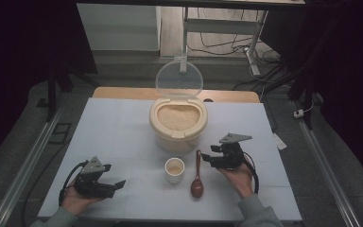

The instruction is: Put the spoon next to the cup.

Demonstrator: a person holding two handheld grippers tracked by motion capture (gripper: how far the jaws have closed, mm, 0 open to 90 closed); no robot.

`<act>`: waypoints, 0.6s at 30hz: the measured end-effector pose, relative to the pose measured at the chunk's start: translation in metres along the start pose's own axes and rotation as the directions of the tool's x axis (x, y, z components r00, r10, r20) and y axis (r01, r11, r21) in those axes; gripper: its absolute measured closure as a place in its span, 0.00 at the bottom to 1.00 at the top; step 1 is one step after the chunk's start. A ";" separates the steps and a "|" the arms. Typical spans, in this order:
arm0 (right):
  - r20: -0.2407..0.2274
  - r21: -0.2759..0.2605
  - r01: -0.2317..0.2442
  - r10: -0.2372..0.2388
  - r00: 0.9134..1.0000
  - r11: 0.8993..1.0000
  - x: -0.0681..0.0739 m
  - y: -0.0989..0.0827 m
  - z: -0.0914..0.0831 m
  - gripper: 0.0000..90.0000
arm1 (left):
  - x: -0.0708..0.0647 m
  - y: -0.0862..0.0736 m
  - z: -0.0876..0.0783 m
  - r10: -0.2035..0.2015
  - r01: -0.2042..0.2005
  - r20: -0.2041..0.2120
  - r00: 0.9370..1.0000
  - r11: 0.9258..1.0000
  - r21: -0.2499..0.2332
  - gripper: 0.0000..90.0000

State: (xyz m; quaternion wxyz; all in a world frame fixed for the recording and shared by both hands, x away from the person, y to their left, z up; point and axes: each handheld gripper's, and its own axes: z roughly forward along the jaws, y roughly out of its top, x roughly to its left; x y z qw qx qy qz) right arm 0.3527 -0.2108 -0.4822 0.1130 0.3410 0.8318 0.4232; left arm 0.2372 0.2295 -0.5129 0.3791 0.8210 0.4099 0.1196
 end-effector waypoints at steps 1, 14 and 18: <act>-0.004 -0.011 0.014 -0.014 1.000 1.000 0.000 -0.002 -0.007 0.48 | 0.000 0.000 0.000 -0.001 0.001 -0.002 1.000 1.000 -0.001 0.17; -0.038 -0.105 0.084 -0.088 0.995 0.991 -0.016 -0.044 -0.070 0.48 | 0.000 0.001 -0.001 -0.010 0.010 -0.017 1.000 1.000 -0.012 0.17; -0.021 -0.101 0.099 -0.102 0.995 0.990 -0.020 -0.052 -0.078 0.49 | 0.000 0.001 -0.001 -0.009 0.009 -0.023 1.000 1.000 -0.019 0.17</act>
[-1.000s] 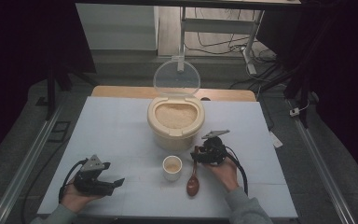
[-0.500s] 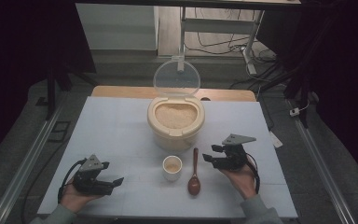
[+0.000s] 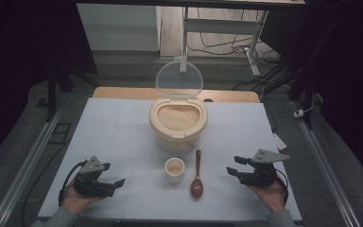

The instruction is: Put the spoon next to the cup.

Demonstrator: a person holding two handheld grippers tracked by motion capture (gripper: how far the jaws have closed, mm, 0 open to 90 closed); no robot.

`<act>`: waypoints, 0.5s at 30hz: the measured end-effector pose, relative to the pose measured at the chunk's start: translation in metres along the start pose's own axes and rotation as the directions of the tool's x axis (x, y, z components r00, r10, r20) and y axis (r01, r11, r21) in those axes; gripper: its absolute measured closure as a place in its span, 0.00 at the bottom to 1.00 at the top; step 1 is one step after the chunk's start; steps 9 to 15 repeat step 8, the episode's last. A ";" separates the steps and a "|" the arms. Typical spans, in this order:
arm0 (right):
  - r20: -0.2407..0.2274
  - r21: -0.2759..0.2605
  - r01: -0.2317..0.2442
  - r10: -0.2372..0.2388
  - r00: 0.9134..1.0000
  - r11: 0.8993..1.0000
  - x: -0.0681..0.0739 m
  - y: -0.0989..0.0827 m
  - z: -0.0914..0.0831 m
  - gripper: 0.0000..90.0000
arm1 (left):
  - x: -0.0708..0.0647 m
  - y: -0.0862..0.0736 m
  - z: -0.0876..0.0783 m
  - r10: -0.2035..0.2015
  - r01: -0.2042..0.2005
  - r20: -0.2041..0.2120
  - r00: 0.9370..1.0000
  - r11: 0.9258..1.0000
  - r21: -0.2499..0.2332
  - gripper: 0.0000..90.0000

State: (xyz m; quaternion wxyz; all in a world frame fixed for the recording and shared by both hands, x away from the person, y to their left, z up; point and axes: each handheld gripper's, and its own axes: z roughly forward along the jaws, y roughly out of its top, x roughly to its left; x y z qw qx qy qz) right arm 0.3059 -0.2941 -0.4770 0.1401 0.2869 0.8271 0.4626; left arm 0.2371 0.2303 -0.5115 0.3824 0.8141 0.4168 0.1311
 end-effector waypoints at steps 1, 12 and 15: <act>0.001 -0.003 0.000 0.000 1.000 1.000 -0.001 -0.001 0.000 0.49 | 0.000 0.000 0.000 -0.001 0.001 -0.001 1.000 1.000 -0.002 0.17; 0.010 0.022 0.016 -0.016 1.000 1.000 -0.003 -0.007 0.000 0.49 | 0.002 -0.001 -0.002 -0.007 0.007 -0.008 1.000 1.000 -0.015 0.17; 0.010 0.022 0.016 -0.016 1.000 1.000 -0.003 -0.007 0.000 0.49 | 0.002 -0.001 -0.002 -0.007 0.007 -0.008 1.000 1.000 -0.015 0.17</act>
